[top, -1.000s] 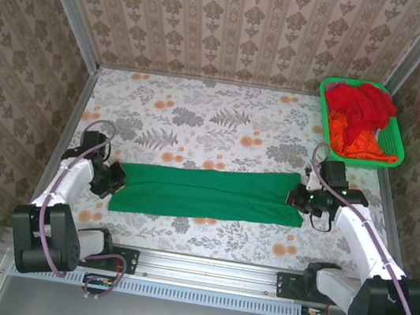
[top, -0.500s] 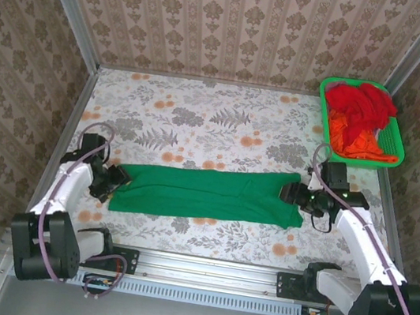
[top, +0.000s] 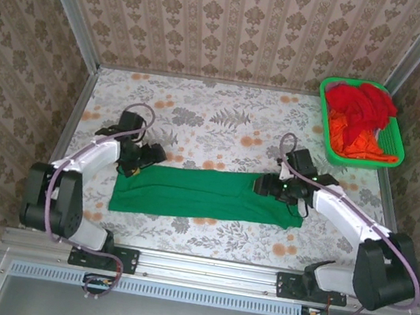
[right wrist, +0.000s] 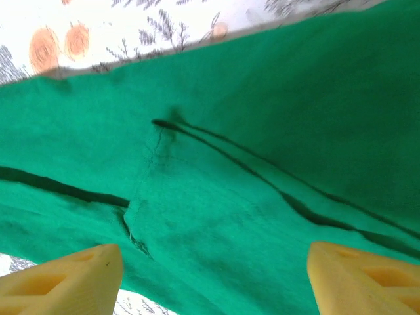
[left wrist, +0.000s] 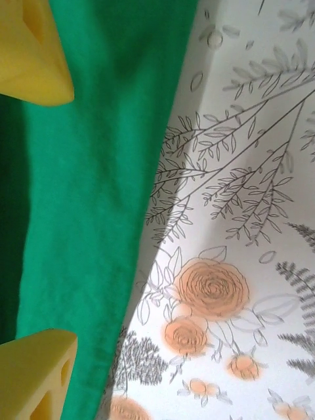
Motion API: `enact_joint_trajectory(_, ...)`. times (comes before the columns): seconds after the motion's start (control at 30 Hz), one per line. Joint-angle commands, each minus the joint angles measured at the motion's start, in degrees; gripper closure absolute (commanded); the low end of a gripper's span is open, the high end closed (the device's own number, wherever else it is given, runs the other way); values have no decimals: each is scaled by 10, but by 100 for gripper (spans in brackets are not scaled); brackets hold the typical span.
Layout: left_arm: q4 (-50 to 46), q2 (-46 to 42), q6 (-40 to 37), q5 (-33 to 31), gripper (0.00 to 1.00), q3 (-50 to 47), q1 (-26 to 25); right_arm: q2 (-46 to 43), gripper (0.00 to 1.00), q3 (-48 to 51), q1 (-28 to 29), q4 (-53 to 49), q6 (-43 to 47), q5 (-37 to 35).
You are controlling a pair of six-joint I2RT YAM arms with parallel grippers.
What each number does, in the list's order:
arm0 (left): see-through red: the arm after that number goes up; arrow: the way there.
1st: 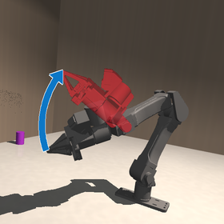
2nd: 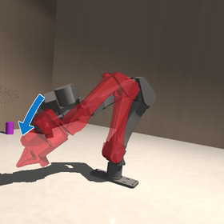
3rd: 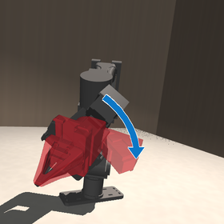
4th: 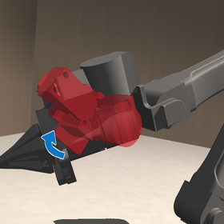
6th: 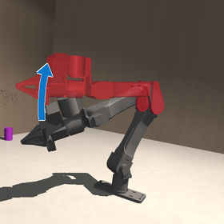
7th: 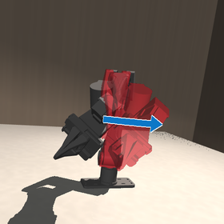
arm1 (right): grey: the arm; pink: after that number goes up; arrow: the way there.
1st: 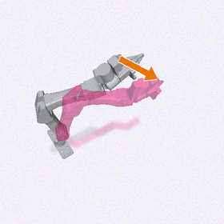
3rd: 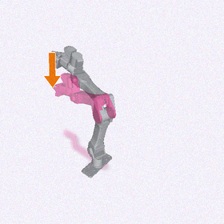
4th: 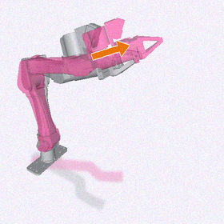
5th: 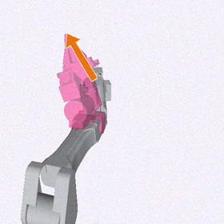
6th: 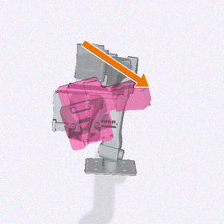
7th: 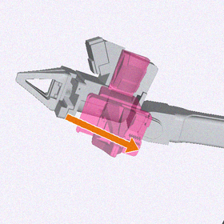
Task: Fold and stack the t-shirts
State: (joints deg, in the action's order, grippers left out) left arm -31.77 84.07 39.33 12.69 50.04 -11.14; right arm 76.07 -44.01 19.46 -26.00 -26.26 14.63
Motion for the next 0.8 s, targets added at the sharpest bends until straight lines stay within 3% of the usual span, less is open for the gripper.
enact_joint_trajectory(0.0, 4, 18, 4, -2, 14, 3, -1, 26, 25, -22, 20, 24, -27, -25)
enact_joint_trajectory(0.47, -48, -124, 23, 9, 15, -139, 2, 103, 27, -81, 26, 8, -23, -46)
enact_joint_trajectory(0.77, -67, -156, 9, 10, 12, -151, 19, 196, 47, -182, 94, -98, -25, -164)
